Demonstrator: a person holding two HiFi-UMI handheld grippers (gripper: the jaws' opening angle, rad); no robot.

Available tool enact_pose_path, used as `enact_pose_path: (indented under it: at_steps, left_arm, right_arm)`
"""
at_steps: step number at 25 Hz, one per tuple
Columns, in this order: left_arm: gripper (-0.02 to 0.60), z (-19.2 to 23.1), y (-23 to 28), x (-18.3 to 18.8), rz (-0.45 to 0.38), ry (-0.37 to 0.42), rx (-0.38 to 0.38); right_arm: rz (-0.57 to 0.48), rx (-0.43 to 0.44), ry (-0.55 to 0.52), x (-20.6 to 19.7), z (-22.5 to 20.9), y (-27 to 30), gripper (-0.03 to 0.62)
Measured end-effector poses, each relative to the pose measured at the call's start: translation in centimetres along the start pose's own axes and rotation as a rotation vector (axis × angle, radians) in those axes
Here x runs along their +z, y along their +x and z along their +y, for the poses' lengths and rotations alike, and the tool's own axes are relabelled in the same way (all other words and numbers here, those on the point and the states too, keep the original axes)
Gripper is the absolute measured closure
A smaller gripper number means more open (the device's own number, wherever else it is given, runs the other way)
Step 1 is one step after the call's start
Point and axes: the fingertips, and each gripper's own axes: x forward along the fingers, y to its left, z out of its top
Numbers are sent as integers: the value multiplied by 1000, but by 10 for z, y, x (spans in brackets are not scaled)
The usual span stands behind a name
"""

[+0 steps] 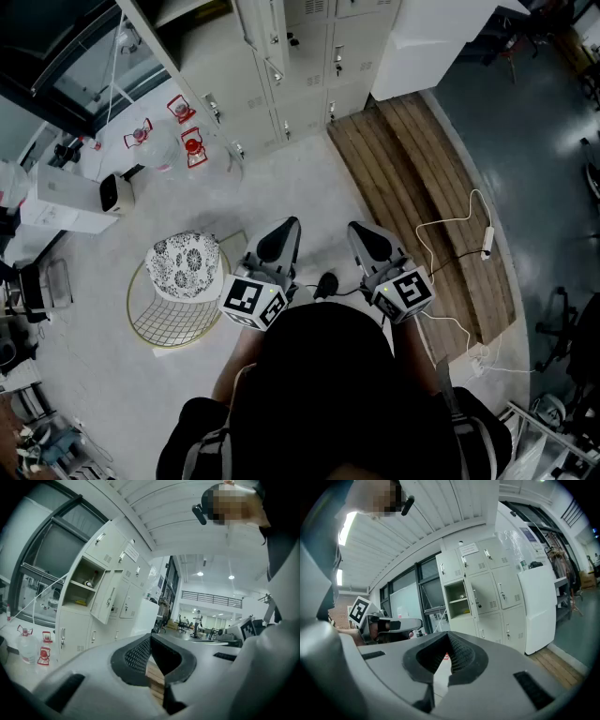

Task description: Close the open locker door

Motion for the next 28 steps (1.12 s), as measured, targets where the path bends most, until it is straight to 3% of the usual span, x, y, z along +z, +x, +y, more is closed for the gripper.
enact_pose_path:
  at_steps: [5, 10, 17, 21, 24, 28]
  left_arm:
    - [563, -7, 3, -3, 1, 1, 3]
    - [563, -16, 6, -11, 20, -5, -1]
    - [563, -21, 2, -17, 49, -13, -2]
    - [565, -21, 1, -18, 80, 25, -29]
    - [565, -12, 4, -14, 92, 57, -29]
    - [565, 13, 13, -10, 91, 29, -33]
  right_arm:
    - [-55, -68, 1, 9, -13, -10, 591]
    - [-26, -90, 14, 2, -22, -19, 591]
    - [4, -57, 59, -12, -18, -20, 591]
    - [7, -51, 69, -13, -18, -10, 591]
    - [2, -45, 60, -9, -19, 4, 591]
    - [7, -30, 49, 0, -19, 29, 591]
